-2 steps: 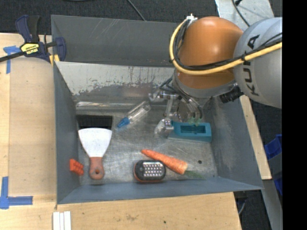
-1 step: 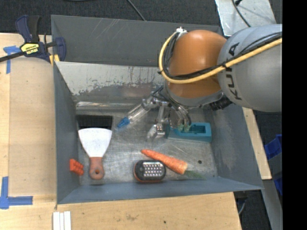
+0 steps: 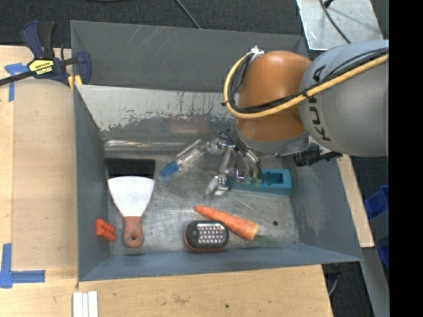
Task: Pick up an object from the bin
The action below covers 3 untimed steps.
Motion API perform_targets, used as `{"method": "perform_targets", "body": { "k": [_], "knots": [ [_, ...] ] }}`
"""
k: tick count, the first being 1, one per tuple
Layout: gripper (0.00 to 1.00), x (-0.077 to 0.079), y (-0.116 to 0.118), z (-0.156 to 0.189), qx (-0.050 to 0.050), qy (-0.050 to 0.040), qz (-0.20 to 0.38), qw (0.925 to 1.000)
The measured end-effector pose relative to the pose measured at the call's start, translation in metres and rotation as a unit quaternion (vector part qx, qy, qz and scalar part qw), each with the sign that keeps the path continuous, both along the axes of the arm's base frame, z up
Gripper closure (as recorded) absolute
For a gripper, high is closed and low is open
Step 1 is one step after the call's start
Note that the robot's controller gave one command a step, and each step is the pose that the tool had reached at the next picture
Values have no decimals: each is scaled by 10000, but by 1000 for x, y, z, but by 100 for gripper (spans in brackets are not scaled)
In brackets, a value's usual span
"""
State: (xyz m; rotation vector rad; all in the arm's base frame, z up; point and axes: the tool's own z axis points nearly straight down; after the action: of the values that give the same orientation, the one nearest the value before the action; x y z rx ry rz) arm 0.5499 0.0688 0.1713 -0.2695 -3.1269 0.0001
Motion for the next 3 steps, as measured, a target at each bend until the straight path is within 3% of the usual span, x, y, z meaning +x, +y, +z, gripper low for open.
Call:
{"method": "perform_targets", "body": {
  "k": [1,2,3],
  "knots": [
    [0,26,26,0,-11,-35,159,9999],
    [100,44,63,-94,5,-37,750,9972],
    [100,44,63,-94,5,-37,749,9972]
  ]
}}
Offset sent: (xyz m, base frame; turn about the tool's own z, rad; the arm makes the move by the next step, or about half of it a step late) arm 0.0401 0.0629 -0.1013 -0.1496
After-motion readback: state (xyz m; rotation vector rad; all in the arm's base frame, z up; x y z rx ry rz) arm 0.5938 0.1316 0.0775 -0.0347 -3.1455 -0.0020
